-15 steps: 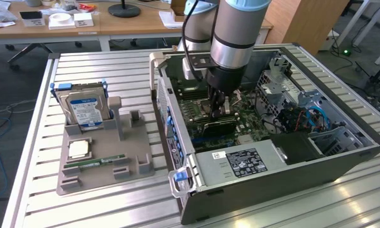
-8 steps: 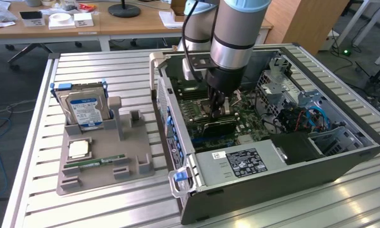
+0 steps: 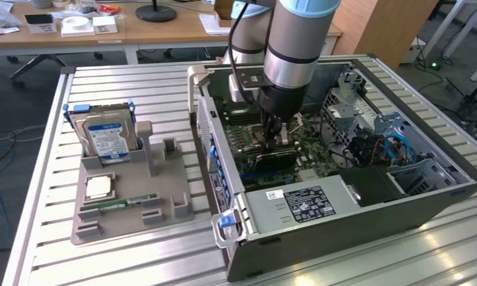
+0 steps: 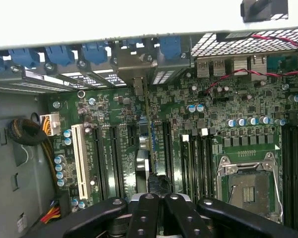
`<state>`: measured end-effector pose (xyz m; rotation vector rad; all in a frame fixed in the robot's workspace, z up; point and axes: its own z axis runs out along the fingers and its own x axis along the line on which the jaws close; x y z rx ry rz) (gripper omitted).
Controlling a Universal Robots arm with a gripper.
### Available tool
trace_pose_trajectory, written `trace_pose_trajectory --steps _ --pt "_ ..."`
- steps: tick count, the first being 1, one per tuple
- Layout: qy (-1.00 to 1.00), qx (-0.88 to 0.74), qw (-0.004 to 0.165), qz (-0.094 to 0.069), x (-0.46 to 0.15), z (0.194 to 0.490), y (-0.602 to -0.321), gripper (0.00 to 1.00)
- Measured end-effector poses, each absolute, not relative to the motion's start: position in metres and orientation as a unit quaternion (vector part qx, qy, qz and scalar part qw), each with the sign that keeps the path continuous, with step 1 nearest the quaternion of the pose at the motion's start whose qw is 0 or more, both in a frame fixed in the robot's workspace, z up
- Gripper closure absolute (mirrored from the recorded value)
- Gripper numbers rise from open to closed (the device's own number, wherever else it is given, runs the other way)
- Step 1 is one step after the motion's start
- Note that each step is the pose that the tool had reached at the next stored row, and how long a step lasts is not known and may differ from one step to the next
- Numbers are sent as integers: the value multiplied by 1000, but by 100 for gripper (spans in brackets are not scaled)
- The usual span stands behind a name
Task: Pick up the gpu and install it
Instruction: 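Press down on the gpu until it lock into place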
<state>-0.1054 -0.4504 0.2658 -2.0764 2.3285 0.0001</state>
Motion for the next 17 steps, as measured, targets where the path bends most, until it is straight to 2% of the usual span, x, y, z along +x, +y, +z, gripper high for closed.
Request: trace_pose_trajectory --steps 17 --pt "746 -666 11 -1 -109 261 -451 89"
